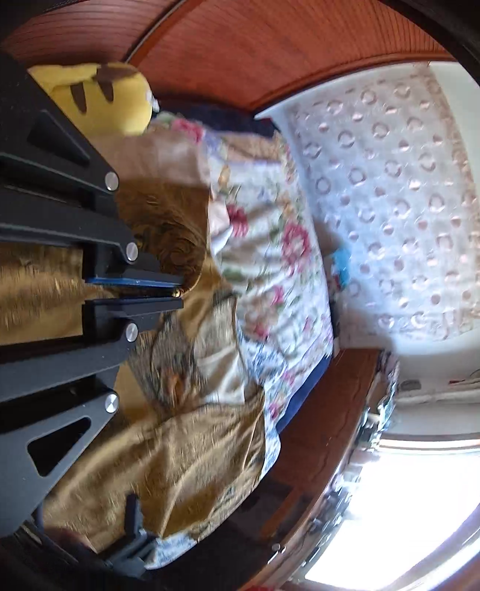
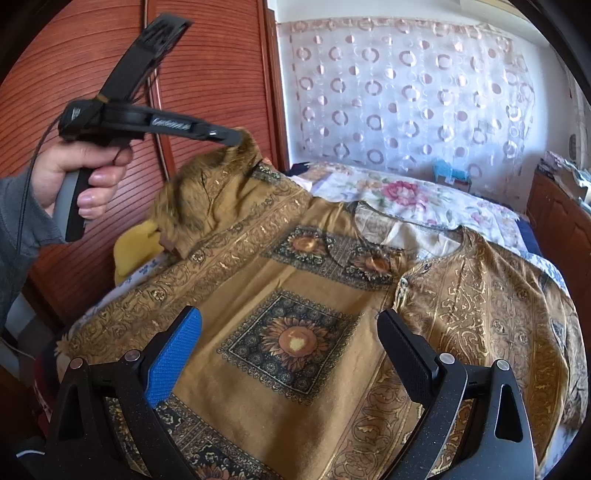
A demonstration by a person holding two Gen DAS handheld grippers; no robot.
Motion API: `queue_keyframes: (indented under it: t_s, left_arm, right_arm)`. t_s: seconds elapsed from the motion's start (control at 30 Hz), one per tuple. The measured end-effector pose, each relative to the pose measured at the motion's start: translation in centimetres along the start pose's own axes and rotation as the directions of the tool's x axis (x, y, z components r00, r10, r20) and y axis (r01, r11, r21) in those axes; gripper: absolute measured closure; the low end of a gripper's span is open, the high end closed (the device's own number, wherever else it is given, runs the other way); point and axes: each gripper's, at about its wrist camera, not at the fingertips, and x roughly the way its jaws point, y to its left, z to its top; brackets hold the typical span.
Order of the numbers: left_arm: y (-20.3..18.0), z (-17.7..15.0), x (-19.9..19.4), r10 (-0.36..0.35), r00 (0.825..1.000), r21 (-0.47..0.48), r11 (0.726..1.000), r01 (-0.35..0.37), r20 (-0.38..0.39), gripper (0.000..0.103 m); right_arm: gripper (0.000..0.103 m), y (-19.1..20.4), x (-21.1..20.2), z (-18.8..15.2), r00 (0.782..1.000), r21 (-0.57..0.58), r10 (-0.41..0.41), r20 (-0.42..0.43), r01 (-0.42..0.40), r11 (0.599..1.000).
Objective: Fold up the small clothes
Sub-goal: 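Lift the grasped shirt side with the left gripper and fold it toward the shirt center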
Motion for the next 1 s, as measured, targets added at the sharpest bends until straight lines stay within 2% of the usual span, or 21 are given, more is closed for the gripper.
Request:
queue_keyframes:
  t_s: [0.07,0.17,0.23,0.4,0.5,0.7,0.9,1.0]
  left_arm:
    - [-1.0,0.5,0.2,-0.021,1.000,0.023,1.000,0.021,-0.006,0.099]
    - [-2.1,0.6,0.3,-0.034,0.999,0.036,0.999,0.035,-0.012,0.083]
    - [-2.2,0.3,0.3,-0.038,0.999,0.043,0.998,0.039,-0.015,0.068]
    - [-2.1,-1.2,1.0,-0.012,0.999,0.042,0.999,0.014,-0.035,0.060]
    - [-1.6,-2.9,1.8,-0.011,0.999,0.011,1.000,0.011,-0.053,0.059]
    - [-1.0,-8.1,3.2,0.040,0.996,-0.041,0.998,-0.043,-0.082,0.059]
    - [-1.8,-12.6,4.2,0.006,0.993,-0.031,0.999,-0.010,-0.116,0.059]
    - [-2.2,-13.4,4.9,-0.018,0.989,-0.012,1.000,0.016,-0.149,0.066]
  right_arm:
    - [0.006,-0.5,-0.1,-0.2,1.000,0.008,-0.004,-0.005,0.004,1.000]
    - [0.005,-1.1,-0.5,-0.4,1.000,0.020,-0.013,-0.001,0.013,1.000]
    - [0.006,-1.7,-0.8,-0.5,1.000,0.033,-0.018,0.003,0.018,0.999]
    - [0.006,-3.3,-1.4,-0.5,0.999,0.071,-0.038,0.011,0.037,0.997]
    - [0.006,-4.0,-2.0,-0.6,0.999,0.081,-0.050,0.016,0.049,0.996]
    - [0.006,-5.4,-3.0,-1.4,0.996,0.080,-0.088,0.000,0.088,0.993]
    - [0.006,-6.6,-3.3,-2.4,0.994,0.093,-0.107,-0.022,0.109,0.990]
    - [0.006,-7.0,-3.3,-2.8,0.994,0.114,-0.104,-0.029,0.107,0.988]
